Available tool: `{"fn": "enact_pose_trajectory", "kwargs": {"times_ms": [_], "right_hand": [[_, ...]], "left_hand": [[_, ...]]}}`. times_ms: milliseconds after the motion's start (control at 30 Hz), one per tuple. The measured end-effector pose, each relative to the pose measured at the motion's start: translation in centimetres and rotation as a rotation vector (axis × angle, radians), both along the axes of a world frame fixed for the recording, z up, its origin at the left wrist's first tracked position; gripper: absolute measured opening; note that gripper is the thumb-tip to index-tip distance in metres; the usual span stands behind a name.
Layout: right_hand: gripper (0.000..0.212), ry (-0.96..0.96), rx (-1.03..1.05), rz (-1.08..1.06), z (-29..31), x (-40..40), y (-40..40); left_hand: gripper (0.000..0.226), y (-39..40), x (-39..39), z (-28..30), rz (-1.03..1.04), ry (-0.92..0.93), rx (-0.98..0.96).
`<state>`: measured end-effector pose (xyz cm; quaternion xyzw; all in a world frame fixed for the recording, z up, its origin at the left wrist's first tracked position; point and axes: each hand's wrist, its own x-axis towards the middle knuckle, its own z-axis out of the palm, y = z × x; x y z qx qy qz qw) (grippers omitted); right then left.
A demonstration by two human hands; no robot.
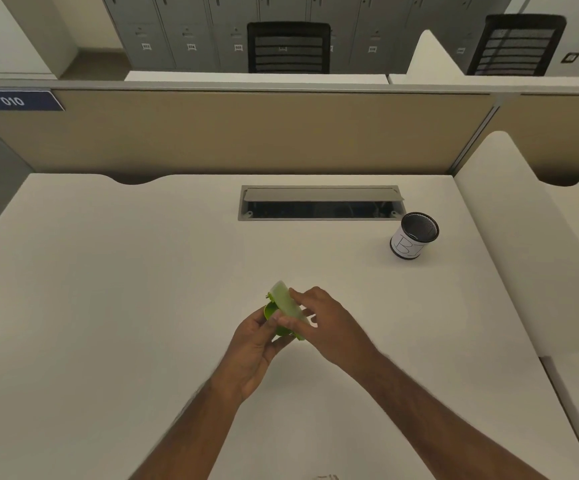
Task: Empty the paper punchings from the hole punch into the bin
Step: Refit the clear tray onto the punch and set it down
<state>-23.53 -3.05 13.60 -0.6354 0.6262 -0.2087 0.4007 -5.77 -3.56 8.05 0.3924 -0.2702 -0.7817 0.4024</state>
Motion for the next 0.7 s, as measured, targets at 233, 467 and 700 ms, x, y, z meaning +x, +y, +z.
{"fn": "enact_pose_trajectory", "kwargs": {"times_ms": [233,467,700], "right_hand": [[0.052,0.277,-0.131,0.203,1.0,0.5,1.0],[0.044,0.412,-0.128,0.194,-0.1,0.8,0.7],[0.029,0.504,-0.140,0.173,-0.9,-0.1,0.3]], "left_hand": [[0.049,0.0,-0.1,-0.1,0.008,-0.054,-0.001],[0.056,-0.2,-0.7,0.4,0.035,-0.117,0.030],[0.067,-0.1,-1.0,1.4,0.044,-0.126,0.046]]}}
